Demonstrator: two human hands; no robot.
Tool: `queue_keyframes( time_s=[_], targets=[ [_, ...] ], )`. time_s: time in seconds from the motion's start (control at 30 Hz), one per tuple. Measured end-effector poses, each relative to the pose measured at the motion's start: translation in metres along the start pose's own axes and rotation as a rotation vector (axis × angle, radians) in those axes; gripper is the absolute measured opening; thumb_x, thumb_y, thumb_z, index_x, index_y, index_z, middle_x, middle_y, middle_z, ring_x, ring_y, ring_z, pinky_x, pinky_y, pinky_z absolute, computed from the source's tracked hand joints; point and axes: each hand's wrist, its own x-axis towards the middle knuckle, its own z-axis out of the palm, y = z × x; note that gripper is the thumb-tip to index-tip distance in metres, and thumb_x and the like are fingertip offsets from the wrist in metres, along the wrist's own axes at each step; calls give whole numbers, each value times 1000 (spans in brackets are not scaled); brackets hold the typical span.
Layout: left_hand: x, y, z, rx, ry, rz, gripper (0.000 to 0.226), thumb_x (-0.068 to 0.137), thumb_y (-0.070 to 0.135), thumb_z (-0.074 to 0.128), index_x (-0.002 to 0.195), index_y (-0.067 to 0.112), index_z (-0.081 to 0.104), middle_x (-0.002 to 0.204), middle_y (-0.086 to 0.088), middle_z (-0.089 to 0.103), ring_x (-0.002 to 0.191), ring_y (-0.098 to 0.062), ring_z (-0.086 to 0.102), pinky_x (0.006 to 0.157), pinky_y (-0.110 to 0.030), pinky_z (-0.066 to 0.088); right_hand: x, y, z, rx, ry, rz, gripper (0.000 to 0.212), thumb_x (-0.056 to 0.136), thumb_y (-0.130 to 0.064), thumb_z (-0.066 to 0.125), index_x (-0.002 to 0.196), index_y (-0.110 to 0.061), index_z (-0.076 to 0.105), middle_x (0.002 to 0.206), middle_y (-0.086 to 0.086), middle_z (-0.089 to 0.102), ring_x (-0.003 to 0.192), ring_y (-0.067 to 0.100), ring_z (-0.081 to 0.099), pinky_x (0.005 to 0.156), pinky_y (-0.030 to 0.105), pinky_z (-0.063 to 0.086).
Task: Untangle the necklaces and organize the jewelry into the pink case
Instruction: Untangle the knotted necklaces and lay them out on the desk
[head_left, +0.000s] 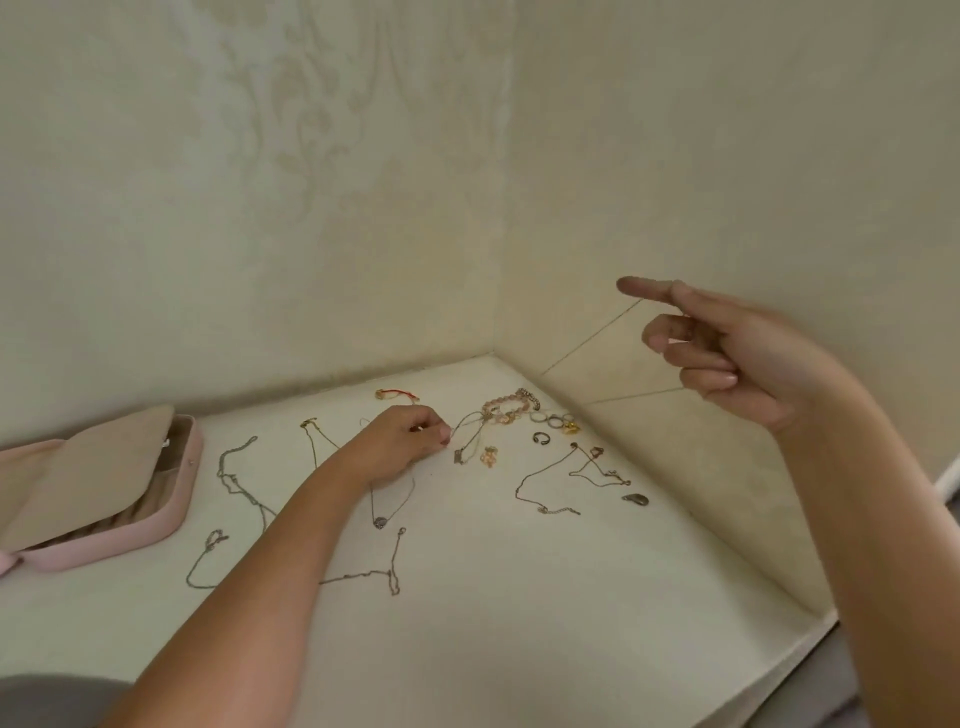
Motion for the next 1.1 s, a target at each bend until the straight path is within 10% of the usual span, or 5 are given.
queue_keyframes(
  time_s=[0.13, 0.33, 0.53, 0.87, 1.1],
  targets=[
    [-13, 16, -6, -234, -101, -37, 19, 97, 9, 48, 81, 5, 58, 71, 3, 68, 58, -9, 52, 52, -18, 36, -12, 8, 11, 18, -66, 31, 35, 103, -22, 32, 133, -25, 50, 57, 8, 54, 32, 2, 20, 27, 12, 19],
    [-43, 34, 9, 366, -306, -30, 13, 82, 34, 68, 78, 22, 73, 67, 17, 63, 62, -2, 53, 62, -19, 42, -40, 22, 19, -177, -223, 53, 40, 101, -18, 35, 134, -37, 49, 57, 11, 49, 35, 7, 18, 30, 14, 20],
    [-66, 28, 46, 324, -14, 231, 11, 92, 23, 59, 94, 24, 70, 97, 14, 63, 88, 1, 57, 81, -17, 43, -76, 30, 16, -296, -297, 131, 44, 90, -30, 47, 132, -43, 49, 62, 12, 52, 38, 9, 19, 33, 16, 26],
    [-98, 20, 89, 700, -241, 169, 63, 102, 47, 23, 154, 20, 0, 161, 7, -6, 147, -6, -8, 119, -31, -9, -79, 107, -16, -663, 268, 301, 23, 99, -22, 48, 120, -28, 55, 55, 5, 61, 39, 15, 46, 49, 27, 47],
    [-108, 13, 95, 786, -208, 149, 65, 100, 54, 18, 154, 25, -3, 161, 8, -10, 147, -10, -13, 119, -39, -12, -57, 125, 18, -1431, 362, 80, 20, 91, -17, 56, 109, -14, 62, 114, 6, 55, 104, 26, 56, 77, 29, 42]
  ],
)
